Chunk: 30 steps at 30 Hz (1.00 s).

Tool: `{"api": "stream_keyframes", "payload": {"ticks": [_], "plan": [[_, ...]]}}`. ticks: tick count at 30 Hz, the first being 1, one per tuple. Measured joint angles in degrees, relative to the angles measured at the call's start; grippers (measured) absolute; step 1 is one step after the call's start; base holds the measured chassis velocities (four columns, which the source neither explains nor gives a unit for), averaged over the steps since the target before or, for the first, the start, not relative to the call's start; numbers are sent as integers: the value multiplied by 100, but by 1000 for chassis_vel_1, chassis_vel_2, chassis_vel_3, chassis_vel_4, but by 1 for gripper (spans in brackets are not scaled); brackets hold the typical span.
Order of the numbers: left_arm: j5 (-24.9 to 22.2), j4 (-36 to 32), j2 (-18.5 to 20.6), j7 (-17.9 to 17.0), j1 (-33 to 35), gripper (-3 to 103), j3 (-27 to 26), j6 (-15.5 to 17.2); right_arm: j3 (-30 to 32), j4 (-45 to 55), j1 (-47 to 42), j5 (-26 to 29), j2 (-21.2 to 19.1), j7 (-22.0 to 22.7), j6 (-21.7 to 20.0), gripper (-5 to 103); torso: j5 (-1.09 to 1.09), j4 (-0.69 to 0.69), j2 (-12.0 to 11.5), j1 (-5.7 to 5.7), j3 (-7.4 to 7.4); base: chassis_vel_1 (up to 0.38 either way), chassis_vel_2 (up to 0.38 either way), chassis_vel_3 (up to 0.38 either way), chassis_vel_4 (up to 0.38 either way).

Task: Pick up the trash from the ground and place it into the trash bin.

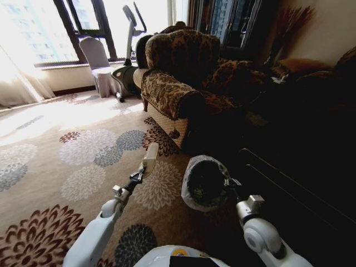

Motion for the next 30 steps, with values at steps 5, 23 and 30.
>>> {"api": "stream_keyframes", "payload": {"ticks": [5,23,30], "plan": [[-136,-1285,41,-29,620,0,-953,-19,-704,-404,759,46,14,-56,-9,0,-1,3,0,0,0,0,0,0,0],[-1712,-3934,479,-320,1312,0,-1286,1010,-2308,-1838,3226,490,439,-178,-13,0,-3,-1,0,0,1,0,0,0,0],[-3176,-5274,113,-1538,2411,0,-756,1686,-3129,-2889,4473,548,1145,-149,243,0,-3,2,1,0,1,0,0,0,0]]}}
